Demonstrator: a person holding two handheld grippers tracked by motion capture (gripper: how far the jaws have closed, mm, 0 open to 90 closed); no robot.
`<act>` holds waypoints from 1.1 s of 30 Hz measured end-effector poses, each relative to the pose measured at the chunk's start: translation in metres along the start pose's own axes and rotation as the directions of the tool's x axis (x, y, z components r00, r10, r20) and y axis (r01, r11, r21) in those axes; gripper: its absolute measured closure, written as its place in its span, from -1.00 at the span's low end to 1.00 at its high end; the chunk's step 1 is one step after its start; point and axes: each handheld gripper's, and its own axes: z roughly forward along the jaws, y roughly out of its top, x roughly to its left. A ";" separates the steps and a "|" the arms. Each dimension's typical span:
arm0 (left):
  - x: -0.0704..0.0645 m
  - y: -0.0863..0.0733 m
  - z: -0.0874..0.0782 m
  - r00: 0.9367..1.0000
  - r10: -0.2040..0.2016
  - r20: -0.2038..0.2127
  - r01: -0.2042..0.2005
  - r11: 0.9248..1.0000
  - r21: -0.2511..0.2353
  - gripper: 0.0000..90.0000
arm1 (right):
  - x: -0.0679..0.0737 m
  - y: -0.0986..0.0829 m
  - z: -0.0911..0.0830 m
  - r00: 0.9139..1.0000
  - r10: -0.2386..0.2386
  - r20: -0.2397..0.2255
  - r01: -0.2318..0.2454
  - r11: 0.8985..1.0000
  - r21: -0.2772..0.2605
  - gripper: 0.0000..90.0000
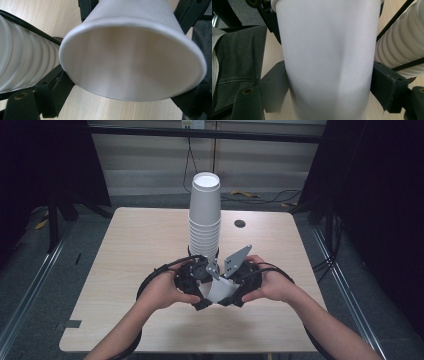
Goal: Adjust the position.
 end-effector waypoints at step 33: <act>0.001 -0.005 -0.004 1.000 0.025 0.006 -0.025 0.995 -0.095 -0.76 | -0.001 -0.006 0.002 1.000 0.011 -0.012 -0.011 0.999 -0.030 -0.51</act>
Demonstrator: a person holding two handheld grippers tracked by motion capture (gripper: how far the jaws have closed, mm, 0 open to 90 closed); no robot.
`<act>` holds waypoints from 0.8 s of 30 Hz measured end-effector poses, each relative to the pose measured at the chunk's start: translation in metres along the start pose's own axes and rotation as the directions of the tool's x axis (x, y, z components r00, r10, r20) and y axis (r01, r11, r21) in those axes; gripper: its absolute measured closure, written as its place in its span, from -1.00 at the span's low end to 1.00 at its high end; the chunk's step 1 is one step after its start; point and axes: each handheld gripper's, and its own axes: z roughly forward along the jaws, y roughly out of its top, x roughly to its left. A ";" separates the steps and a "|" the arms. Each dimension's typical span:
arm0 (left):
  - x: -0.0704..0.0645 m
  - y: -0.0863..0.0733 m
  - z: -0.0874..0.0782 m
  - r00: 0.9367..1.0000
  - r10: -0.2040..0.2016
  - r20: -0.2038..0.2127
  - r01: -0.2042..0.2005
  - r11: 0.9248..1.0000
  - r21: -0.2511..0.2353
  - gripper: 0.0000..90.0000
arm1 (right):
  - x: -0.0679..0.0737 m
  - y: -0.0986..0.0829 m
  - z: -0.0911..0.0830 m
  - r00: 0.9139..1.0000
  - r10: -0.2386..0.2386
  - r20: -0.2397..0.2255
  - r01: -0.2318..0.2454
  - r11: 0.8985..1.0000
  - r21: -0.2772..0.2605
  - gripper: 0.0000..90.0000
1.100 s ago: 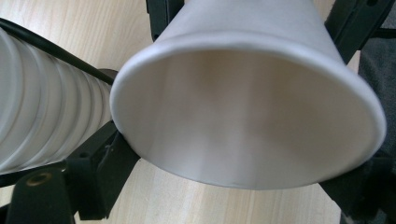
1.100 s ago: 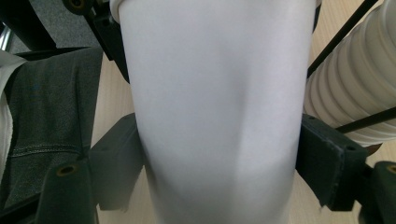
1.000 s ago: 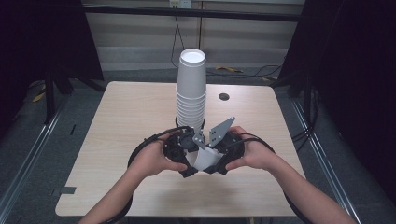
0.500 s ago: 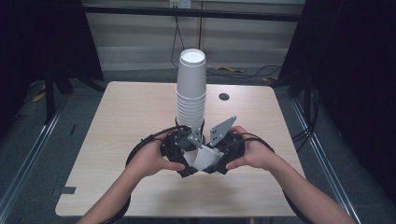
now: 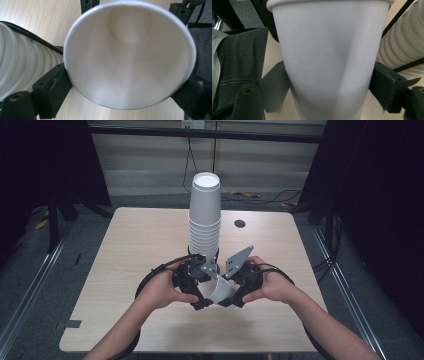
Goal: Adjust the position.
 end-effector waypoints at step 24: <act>-0.003 0.001 0.001 0.999 -0.034 0.012 0.035 0.998 -0.047 -0.72 | 0.000 -0.001 0.002 0.999 0.040 -0.010 -0.040 0.999 0.003 -0.59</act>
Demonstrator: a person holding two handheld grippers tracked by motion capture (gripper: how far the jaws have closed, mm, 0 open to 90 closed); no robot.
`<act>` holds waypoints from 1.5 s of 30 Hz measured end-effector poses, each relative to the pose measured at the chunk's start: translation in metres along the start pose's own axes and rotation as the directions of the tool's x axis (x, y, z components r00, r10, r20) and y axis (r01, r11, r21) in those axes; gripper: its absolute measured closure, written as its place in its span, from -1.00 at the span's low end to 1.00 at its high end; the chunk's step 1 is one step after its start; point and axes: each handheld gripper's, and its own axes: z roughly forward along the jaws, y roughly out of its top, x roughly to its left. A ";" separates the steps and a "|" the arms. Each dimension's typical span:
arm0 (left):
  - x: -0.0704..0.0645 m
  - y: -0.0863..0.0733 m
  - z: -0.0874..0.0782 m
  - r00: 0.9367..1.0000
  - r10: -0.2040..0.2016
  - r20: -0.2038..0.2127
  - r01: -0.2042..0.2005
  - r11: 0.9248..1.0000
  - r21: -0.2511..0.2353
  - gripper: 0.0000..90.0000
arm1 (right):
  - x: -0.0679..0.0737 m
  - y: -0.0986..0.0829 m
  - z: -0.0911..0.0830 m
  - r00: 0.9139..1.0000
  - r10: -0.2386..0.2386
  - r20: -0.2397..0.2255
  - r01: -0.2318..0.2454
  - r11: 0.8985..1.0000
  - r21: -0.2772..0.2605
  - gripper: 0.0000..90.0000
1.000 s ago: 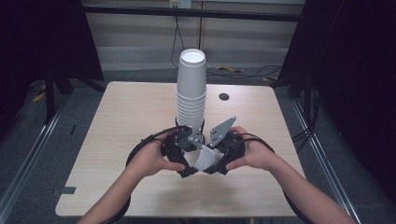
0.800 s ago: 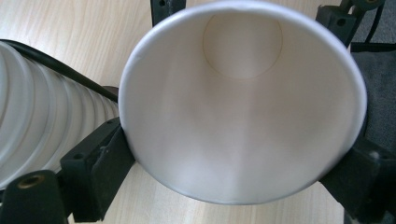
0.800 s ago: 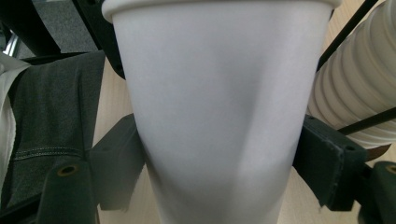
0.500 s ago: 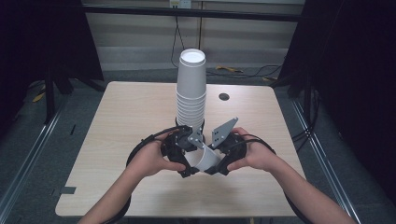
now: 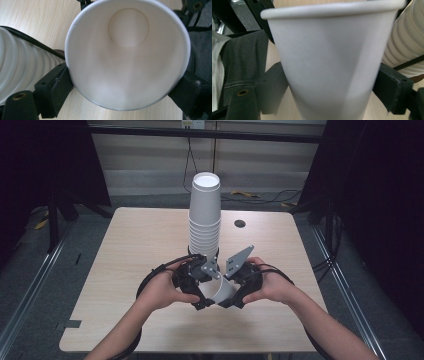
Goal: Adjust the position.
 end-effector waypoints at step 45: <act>0.011 -0.051 0.011 0.986 -0.162 -0.036 0.162 0.987 -0.006 -0.74 | -0.019 -0.041 0.008 0.992 0.081 0.092 -0.070 0.990 -0.121 -0.56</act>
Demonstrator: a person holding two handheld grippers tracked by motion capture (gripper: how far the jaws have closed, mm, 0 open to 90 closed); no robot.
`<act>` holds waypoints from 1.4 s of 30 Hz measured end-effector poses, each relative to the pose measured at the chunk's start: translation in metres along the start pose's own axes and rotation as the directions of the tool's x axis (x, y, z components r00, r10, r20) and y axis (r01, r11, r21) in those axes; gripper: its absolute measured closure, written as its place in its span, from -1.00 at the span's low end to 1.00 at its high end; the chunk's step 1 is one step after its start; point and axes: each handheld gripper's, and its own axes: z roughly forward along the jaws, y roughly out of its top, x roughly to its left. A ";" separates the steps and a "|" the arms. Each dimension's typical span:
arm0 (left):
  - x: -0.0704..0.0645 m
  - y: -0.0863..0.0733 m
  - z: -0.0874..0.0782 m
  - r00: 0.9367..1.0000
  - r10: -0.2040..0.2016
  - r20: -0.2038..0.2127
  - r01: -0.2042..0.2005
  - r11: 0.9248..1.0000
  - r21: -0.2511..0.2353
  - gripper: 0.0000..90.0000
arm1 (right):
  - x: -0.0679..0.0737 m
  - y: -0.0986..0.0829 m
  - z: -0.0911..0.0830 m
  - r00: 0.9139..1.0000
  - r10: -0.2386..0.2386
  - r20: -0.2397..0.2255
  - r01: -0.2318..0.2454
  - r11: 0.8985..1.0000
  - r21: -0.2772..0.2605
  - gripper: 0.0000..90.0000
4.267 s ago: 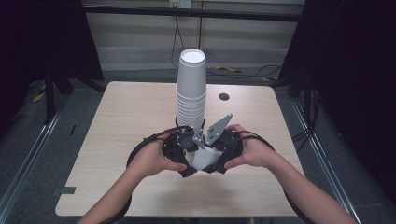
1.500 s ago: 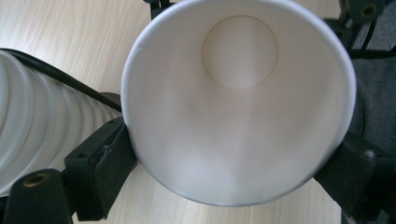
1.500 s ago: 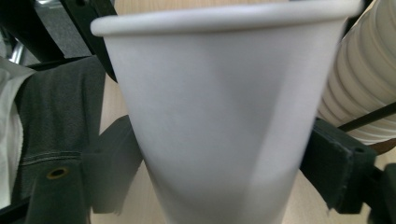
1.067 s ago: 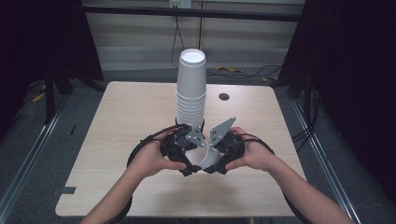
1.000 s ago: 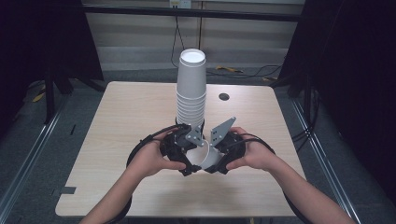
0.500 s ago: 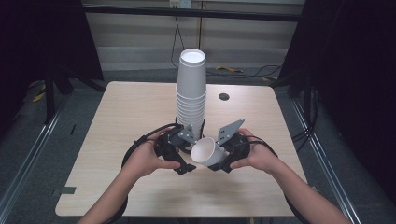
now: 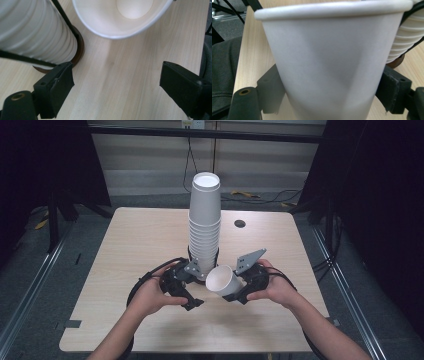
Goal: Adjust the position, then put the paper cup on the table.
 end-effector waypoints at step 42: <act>0.004 -0.037 0.015 0.997 -0.075 0.006 0.075 0.997 0.023 -0.67 | -0.012 -0.034 0.025 1.000 0.030 -0.007 -0.030 0.994 -0.109 -0.60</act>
